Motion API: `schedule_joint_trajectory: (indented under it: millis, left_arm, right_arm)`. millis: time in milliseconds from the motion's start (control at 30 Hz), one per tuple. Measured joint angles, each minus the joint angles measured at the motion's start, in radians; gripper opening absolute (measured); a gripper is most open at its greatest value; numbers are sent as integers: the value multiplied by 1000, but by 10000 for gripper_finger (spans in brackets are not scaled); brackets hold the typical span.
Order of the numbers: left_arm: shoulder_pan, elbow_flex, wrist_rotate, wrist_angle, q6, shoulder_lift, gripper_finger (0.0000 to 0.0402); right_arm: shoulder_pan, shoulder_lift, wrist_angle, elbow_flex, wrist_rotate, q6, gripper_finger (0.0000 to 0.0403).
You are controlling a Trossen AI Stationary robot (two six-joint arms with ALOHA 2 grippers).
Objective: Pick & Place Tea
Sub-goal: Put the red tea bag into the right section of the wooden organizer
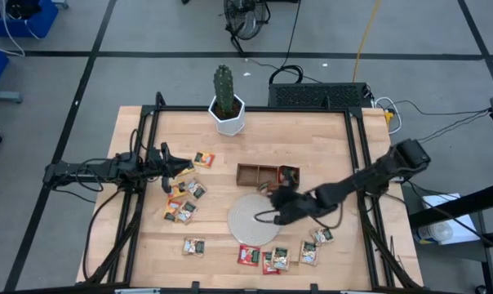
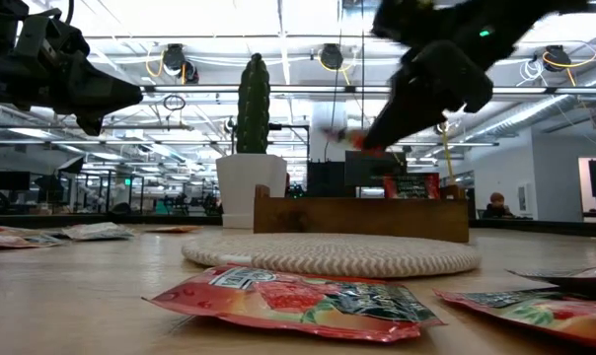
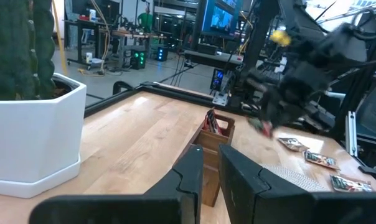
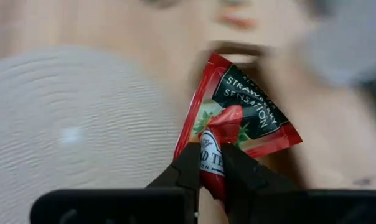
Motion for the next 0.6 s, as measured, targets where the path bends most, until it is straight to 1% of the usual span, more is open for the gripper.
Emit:
schedule_joint_trajectory:
  millis: [100,133,200,233,300,433,600]
  left_arm:
    - [0,0,0,0,0,0,51]
    - [0,0,0,0,0,0,51]
    - [0,0,0,0,0,0,51]
    - [0,0,0,-1,0,0,51]
    - [0,0,0,0,0,0,51]
    - [0,0,0,0,0,0,51]
    - [0,0,0,1,0,0,51]
  right_arm:
    - [54,-15,1,-82,275,139,29]
    - [64,-13,14,-109,344,185,29]
    - [79,-10,75,-166,431,261,31]
    - [80,-4,115,-192,450,286,31]
    - [80,10,213,-244,446,298,30]
    - [66,41,378,-308,445,250,29]
    - [35,72,406,-324,447,221,35]
